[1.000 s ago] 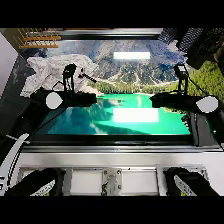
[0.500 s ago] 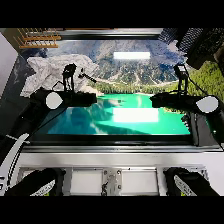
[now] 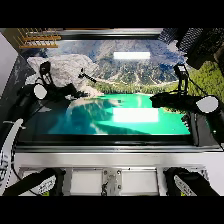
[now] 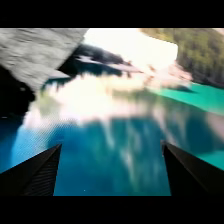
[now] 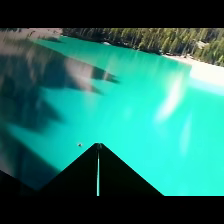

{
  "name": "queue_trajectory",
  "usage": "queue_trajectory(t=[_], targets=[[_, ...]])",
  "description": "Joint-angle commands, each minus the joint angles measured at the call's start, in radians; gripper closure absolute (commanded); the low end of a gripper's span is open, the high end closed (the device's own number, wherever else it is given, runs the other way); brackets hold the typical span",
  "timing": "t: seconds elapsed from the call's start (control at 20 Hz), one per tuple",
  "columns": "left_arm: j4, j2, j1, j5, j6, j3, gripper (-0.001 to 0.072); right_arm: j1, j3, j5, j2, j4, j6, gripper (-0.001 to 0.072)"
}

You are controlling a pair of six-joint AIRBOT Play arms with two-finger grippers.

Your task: Fold the clothes and pants, and hang the long-sleeved shirts on hangers.

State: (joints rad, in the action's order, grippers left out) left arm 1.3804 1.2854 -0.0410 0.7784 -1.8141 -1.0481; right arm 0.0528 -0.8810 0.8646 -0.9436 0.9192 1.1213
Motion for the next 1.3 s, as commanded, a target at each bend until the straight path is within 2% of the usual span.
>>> queue_trajectory(t=[0.0, 0.15, 0.3, 0.45, 0.75, 0.8, 0.85, 0.9, 1.05, 1.25], targets=[[-0.021, 0.159, 0.142, -0.042, 0.009, -0.033, 0.0011, 0.001, 0.000, 0.000, 0.000, 0.000, 0.000, 0.0691], [-0.021, 0.301, 0.144, -0.039, 0.037, -0.135, 0.0011, 0.001, 0.000, 0.000, -0.001, 0.000, 0.000, 0.0691], [-0.003, 0.420, 0.105, 0.013, 0.105, -0.254, 0.0010, 0.001, 0.000, 0.000, 0.000, 0.000, 0.000, 0.0691], [0.122, 0.506, 0.064, 0.069, 0.100, -0.349, 0.0010, 0.001, 0.000, 0.000, -0.001, 0.000, 0.000, 0.0691], [0.148, 0.562, 0.026, 0.088, 0.092, -0.404, 0.0013, 0.001, 0.000, 0.000, 0.000, 0.000, 0.000, 0.0691], [0.147, 0.560, 0.026, 0.086, 0.085, -0.404, 0.0171, 0.001, 0.000, 0.000, -0.001, 0.000, 0.000, 0.0691], [0.146, 0.560, 0.026, 0.086, 0.085, -0.404, 0.0500, 0.001, 0.000, 0.000, -0.001, 0.000, 0.000, 0.0691], [0.144, 0.557, 0.026, 0.087, 0.085, -0.404, 0.0696, 0.001, 0.000, 0.000, -0.001, 0.000, 0.000, 0.0691], [0.136, 0.498, 0.009, 0.090, 0.086, -0.404, 0.0703, 0.001, 0.000, 0.000, 0.000, 0.000, 0.000, 0.0691], [0.135, 0.343, -0.103, 0.130, 0.098, -0.404, 0.0702, 0.001, 0.000, -0.019, -0.001, 0.000, 0.000, 0.0692]])
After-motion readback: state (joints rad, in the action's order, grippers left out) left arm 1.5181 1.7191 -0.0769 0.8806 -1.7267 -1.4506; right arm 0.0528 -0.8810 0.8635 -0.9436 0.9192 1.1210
